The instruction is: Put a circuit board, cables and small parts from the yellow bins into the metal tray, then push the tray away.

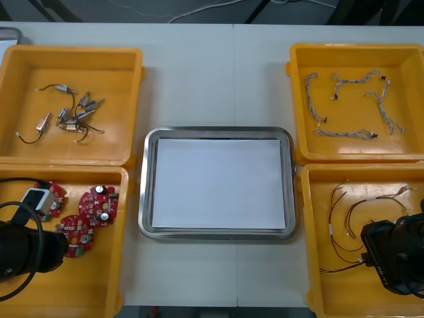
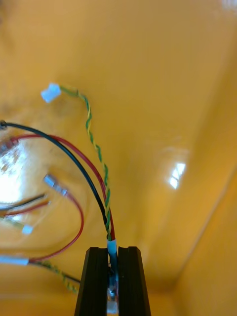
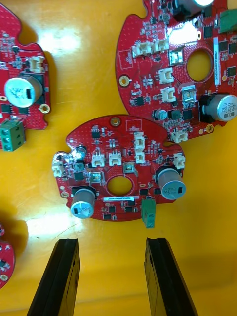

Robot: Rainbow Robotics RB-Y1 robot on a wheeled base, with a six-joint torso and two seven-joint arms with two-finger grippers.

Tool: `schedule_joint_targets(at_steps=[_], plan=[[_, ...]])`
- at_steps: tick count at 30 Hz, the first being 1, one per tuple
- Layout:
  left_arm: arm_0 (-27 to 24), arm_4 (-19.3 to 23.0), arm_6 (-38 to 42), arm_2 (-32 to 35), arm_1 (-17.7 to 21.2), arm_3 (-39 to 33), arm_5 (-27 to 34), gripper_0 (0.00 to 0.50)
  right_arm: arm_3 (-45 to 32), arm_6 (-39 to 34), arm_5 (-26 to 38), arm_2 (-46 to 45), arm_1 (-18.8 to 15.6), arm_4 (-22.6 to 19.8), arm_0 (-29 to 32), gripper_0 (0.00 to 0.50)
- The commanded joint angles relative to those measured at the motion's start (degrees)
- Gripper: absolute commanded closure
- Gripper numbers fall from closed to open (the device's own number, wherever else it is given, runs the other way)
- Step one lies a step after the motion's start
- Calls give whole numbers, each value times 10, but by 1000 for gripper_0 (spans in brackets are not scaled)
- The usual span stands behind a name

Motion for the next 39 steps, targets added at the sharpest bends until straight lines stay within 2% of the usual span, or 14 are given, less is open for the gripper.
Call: schedule_joint_targets(at_steps=[1, 8, 23, 26, 29, 32, 39], plan=[[32, -38, -54, -35, -24, -17, -37, 111, -47, 25, 50, -60, -13, -42, -28, 500], [52, -57, -55, -66, -28, -16, -79, 113, -100, 30, 50, -77, -36, -59, -43, 500], [80, -74, -72, -85, -28, -4, -125, 113, -166, 46, 50, -104, -74, -87, -41, 500], [77, -75, -73, -89, -28, 10, -142, 113, -178, 48, 50, -114, -79, -103, -40, 500], [72, -78, -79, -91, -28, 25, -158, 111, -185, 47, 50, -140, -81, -143, -40, 500], [72, -80, -80, -91, -28, 25, -158, 113, -190, 47, 50, -154, -85, -165, -40, 500], [76, -85, -82, -93, -28, 26, -158, 121, -207, 47, 50, -165, -102, -177, -33, 500]])
